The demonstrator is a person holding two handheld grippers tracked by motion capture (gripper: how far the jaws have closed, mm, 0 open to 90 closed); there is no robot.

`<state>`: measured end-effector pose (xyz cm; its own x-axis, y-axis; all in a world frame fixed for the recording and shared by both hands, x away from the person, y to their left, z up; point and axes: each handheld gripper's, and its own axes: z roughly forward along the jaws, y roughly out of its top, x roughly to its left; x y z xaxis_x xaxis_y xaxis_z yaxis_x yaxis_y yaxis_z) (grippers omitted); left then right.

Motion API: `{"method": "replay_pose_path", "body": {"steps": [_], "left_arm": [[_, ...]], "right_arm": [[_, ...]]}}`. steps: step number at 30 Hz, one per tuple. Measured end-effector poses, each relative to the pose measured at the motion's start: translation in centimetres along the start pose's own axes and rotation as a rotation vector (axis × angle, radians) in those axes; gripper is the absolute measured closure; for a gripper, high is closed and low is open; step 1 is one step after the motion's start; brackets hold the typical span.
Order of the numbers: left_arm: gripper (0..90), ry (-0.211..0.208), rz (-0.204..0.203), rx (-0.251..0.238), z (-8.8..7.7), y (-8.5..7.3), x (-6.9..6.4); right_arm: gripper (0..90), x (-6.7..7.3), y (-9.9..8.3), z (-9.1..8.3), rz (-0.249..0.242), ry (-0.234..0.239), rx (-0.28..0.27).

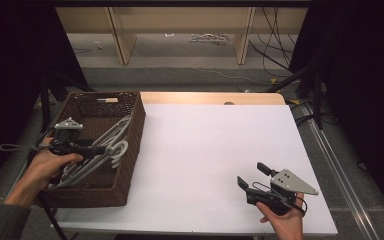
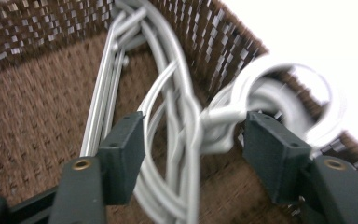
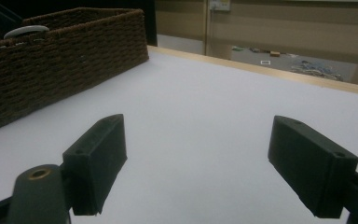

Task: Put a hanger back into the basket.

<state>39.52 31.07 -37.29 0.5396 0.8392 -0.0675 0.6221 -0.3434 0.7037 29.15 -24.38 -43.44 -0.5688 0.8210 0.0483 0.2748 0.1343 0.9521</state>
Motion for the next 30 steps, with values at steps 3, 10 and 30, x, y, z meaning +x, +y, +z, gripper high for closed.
{"method": "replay_pose_path", "body": {"steps": [3,10,30], "left_arm": [[34.4,-0.004,-0.042,-0.104,-0.5,0.1,-1.3],[27.9,-0.035,-0.064,-0.263,-1.7,0.3,-4.1],[15.9,-0.142,-0.015,-0.432,-1.6,0.6,-11.1]], "right_arm": [[20.3,0.0,0.0,0.0,0.001,0.004,0.001],[20.3,0.0,0.0,0.0,0.001,-0.001,0.008],[20.2,-0.1,0.0,0.1,-0.029,0.009,-0.028]]}}
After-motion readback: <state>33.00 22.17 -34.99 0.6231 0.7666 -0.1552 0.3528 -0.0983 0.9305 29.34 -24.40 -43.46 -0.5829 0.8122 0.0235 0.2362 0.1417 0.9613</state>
